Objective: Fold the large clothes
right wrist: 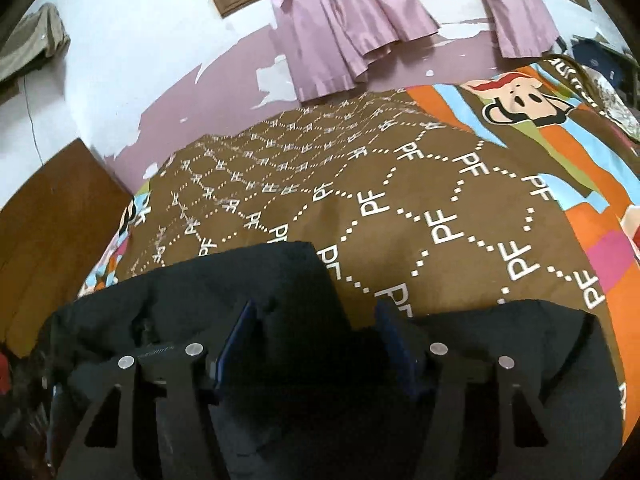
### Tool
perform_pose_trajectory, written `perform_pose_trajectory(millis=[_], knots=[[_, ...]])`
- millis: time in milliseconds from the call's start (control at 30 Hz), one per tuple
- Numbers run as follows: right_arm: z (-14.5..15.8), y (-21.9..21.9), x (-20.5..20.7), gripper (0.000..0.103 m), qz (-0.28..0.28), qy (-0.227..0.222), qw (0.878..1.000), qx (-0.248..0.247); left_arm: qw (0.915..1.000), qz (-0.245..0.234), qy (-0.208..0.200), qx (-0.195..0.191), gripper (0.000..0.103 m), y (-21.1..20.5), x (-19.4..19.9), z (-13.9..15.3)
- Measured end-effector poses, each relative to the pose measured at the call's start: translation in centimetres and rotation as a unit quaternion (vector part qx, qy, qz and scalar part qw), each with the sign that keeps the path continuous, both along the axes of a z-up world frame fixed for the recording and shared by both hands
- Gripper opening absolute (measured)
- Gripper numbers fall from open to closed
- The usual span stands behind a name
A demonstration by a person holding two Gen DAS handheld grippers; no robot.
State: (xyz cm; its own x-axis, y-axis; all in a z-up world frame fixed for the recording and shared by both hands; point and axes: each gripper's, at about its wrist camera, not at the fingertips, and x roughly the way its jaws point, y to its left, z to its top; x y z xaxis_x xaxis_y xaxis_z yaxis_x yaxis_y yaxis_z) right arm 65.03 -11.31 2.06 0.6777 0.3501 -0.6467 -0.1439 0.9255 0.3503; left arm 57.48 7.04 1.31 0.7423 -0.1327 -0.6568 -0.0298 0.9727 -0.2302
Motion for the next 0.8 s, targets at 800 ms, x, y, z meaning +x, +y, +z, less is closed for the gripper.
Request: perform_pose_trajectory(millis=[800], knots=[[-5.3,-1.0,-10.3,0.005,0.050,0.013,0.990,-0.130,0.9939,-0.063,0.059,-0.069,0.002,2.4,-7.5,-6.6]])
